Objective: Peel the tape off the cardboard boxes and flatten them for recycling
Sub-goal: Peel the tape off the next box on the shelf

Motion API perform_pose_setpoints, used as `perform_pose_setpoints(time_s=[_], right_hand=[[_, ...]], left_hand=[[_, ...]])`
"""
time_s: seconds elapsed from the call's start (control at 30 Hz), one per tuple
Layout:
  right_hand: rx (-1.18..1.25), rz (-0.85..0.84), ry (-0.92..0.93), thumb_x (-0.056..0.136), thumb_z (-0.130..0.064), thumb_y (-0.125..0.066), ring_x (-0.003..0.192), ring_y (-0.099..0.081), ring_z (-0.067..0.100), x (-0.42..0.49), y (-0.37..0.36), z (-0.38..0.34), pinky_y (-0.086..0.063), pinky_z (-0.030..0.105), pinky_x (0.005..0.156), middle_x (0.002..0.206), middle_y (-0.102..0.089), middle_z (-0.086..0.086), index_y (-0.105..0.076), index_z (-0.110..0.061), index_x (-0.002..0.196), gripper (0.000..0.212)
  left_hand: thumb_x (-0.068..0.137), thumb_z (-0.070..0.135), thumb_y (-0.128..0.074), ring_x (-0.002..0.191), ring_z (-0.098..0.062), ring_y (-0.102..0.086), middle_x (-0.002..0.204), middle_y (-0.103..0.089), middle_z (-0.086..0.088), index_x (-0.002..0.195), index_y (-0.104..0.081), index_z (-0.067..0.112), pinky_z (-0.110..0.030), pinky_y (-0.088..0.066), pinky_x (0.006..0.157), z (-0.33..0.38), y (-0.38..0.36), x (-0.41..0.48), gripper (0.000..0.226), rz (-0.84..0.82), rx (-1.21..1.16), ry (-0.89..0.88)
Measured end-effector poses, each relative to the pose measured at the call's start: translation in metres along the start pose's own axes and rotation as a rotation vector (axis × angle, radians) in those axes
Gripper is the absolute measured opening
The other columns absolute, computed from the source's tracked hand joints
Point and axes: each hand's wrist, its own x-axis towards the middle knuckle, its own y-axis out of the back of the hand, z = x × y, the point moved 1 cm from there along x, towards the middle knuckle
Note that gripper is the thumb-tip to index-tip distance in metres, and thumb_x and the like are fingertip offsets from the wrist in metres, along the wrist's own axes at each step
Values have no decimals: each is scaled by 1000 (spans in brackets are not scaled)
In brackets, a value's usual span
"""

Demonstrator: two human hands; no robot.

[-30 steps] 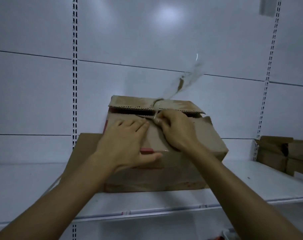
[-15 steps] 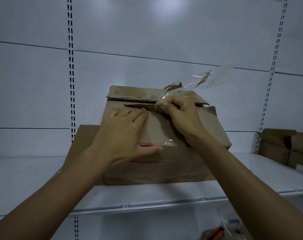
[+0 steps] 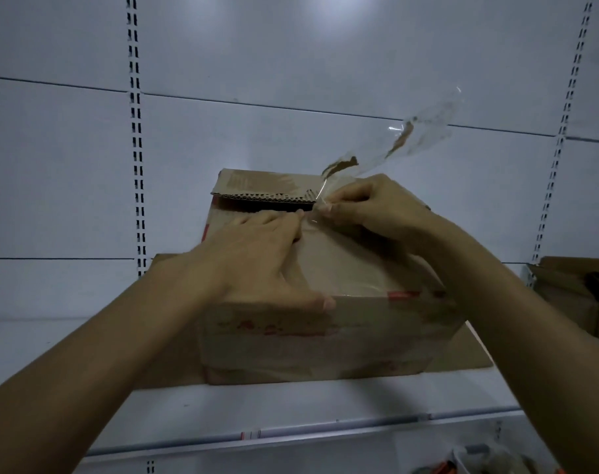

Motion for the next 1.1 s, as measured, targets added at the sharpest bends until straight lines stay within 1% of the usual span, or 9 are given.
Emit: perform_pose_setpoints(time_s=[0.13, 0.27, 0.37, 0.47, 0.63, 0.7, 0.83, 0.97, 1.1], right_hand=[[0, 127, 156, 89, -26, -65, 79, -64, -3, -2, -8, 19, -51, 14, 71, 82, -72, -11, -77, -24, 92, 13], [191, 151, 236, 90, -9, -63, 77, -64, -2, -4, -8, 24, -47, 11, 68, 86, -70, -4, -74, -6, 98, 14], [215, 144, 250, 90, -8, -62, 77, -64, 3, -6, -7, 24, -50, 16, 70, 83, -70, -1, -73, -6, 94, 12], [335, 219, 230, 91, -7, -59, 77, -64, 14, -17, -7, 18, -53, 27, 74, 80, -70, -1, -72, -8, 86, 14], [162, 297, 346, 94, -5, -55, 80, -63, 17, -58, -18, 8, -50, 24, 72, 79, -66, 6, -67, 0, 82, 18], [58, 370, 363, 94, -10, -57, 79, -60, 6, -82, -26, 13, -44, 11, 68, 78, -65, -2, -66, -6, 82, 16], [102, 500, 331, 93, -19, -54, 70, -55, 0, -142, -51, 31, -37, 6, 64, 74, -60, -14, -63, -17, 80, 16], [359, 625, 164, 86, -51, -57, 62, -53, 9, -192, -92, 45, -41, 13, 58, 74, -62, -5, -63, -22, 76, 31], [496, 576, -29, 79, -57, -62, 70, -61, 7, -236, -141, 58, -44, 17, 61, 83, -69, -2, -63, -24, 72, 34]], left_hand=[[50, 96, -34, 124, -9, -36, 149, -29, 13, 131, -30, 29, -30, -34, 96, -1, -4, 2, 105, 9, -52, -15], [51, 92, -40, 110, -7, -39, 134, -39, 13, 132, -29, 34, -27, -34, 87, 0, -3, 2, 100, 16, -78, -8], [51, 94, -36, 130, -7, -32, 148, -30, 14, 145, -18, 37, -31, -30, 104, -1, -4, 2, 111, 24, -78, -37], [45, 99, -23, 144, -8, -8, 159, -3, 14, 150, 0, 34, -32, -12, 114, -2, -7, 1, 126, -40, 17, -31], [39, 101, -25, 145, -6, 6, 157, 13, 16, 150, 10, 30, -32, -1, 117, -2, -5, 1, 136, -113, 33, -17], [38, 100, -25, 145, -6, 6, 158, 12, 15, 151, 10, 29, -32, -2, 118, -3, -7, 3, 138, -106, 47, -18], [37, 97, -21, 145, -7, 4, 158, 11, 15, 151, 9, 29, -31, -3, 117, -3, -10, 3, 136, -89, 62, 2], [38, 97, -20, 146, -10, -2, 159, 6, 13, 152, 1, 29, -33, -8, 118, 2, -7, -1, 135, -42, 43, 4], [46, 95, -21, 145, -16, -13, 159, -9, 8, 152, -13, 28, -37, -19, 114, 8, -1, -8, 125, 22, 88, -22]])
